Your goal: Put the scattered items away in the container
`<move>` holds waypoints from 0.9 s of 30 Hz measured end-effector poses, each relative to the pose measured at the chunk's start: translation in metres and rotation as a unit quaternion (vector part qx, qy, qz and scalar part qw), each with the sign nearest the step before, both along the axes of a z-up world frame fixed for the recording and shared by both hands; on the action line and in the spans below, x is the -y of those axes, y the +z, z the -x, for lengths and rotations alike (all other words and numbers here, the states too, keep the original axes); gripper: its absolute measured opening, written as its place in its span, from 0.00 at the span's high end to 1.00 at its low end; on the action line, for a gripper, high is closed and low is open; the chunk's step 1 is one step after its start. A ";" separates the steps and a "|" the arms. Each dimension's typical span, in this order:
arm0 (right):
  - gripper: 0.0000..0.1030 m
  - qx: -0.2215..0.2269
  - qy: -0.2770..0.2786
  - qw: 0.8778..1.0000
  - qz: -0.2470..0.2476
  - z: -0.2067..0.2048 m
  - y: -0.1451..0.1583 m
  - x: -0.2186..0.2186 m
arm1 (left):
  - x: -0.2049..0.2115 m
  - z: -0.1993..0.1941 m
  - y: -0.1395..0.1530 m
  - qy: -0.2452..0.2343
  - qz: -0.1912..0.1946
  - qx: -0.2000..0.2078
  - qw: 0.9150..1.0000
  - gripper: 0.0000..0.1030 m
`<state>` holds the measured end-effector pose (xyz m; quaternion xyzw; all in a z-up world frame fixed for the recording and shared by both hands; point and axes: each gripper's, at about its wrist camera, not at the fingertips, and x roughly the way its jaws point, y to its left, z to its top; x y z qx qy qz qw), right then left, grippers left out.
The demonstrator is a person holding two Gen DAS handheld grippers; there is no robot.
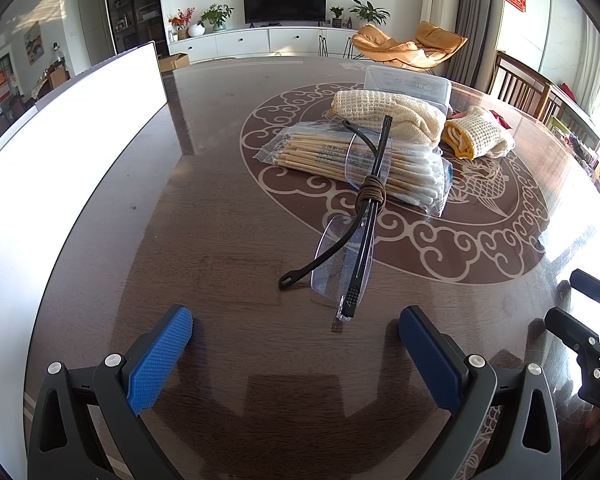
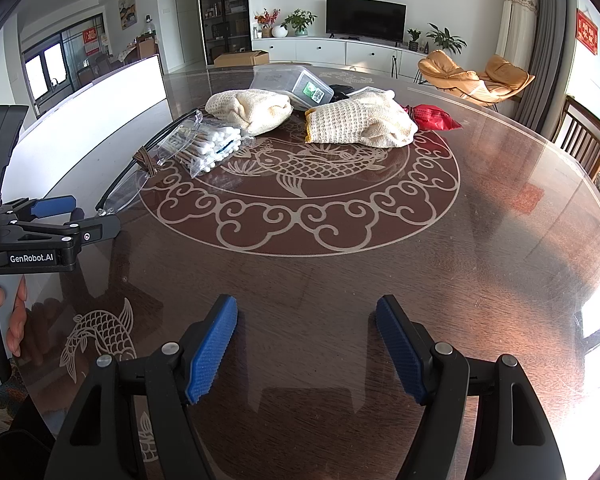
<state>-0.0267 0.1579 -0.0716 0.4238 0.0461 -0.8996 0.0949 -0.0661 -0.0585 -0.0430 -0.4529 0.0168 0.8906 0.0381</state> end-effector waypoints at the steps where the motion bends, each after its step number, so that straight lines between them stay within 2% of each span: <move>1: 0.29 0.000 0.000 1.000 0.000 0.000 0.000 0.000 | 0.000 0.000 0.000 0.000 0.000 0.000 1.000 0.00; 27: 0.29 0.000 0.000 1.000 0.000 0.000 0.000 0.000 | 0.001 0.002 -0.001 0.000 0.000 0.000 1.000 0.00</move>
